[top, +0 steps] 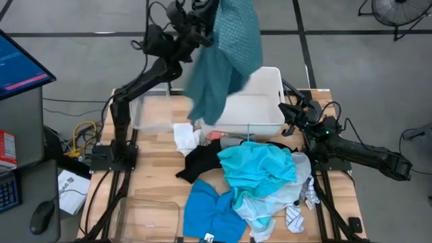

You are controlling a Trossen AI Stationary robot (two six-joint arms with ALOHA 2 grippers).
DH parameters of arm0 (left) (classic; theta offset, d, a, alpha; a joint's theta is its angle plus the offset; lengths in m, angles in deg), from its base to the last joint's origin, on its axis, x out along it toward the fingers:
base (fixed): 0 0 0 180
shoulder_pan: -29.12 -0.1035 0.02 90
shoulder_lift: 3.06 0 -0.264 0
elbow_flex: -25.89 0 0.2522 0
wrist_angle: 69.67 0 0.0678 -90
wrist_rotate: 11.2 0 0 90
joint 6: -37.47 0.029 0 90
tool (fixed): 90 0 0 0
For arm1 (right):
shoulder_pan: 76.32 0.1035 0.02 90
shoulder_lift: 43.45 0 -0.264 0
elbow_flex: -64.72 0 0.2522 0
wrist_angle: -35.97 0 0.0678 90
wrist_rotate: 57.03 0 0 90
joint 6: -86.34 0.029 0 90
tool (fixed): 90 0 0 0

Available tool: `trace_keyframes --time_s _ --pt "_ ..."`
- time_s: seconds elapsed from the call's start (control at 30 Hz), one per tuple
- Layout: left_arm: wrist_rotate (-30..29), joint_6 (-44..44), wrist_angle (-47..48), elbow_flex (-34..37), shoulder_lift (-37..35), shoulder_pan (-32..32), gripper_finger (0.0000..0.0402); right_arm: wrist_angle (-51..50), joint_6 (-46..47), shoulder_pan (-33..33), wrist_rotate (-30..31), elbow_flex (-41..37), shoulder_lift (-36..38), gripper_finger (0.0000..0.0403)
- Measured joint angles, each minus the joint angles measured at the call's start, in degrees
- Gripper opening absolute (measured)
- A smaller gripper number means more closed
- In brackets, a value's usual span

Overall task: Pick & Place Cloths
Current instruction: Put the blue patterned polo shirt into the white laundry organizer

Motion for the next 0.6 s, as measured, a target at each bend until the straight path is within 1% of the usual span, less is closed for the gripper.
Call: trace_keyframes --time_s 0.07,0.13,0.2,0.23,0.3,0.4,0.47,0.6 --pt "1.82 0.70 0.06 -0.10 1.20 -0.02 0.0000 0.02 0.00 0.00 0.00 0.00 -0.02 0.0037" --pt "3.38 4.77 3.12 -0.01 2.57 -0.02 0.0001 0.01 0.01 0.00 0.00 0.01 -0.02 0.0037" --pt "3.44 12.03 9.83 0.63 3.75 -0.16 0.0001 0.02 0.01 0.01 0.00 0.01 0.00 0.0037" --pt "2.78 16.53 14.67 1.14 3.94 -0.36 0.0001 0.02 0.00 0.02 0.00 0.00 -0.02 0.0037" --pt "-1.65 24.01 22.99 2.94 4.21 -0.81 0.0001 0.02 0.02 0.00 0.02 0.02 0.00 0.0037" --pt "-9.57 30.56 32.01 7.97 4.21 -2.20 0.0003 0.01 0.00 0.02 0.02 0.02 0.00 0.0037" --pt "-12.14 32.04 36.32 12.71 4.21 -3.22 0.0004 0.02 0.01 0.00 0.00 0.01 -0.02 0.0037" --pt "-12.75 28.40 48.03 19.65 3.94 -4.57 0.0004 0.02 0.02 0.00 0.00 0.00 0.00 0.0037"
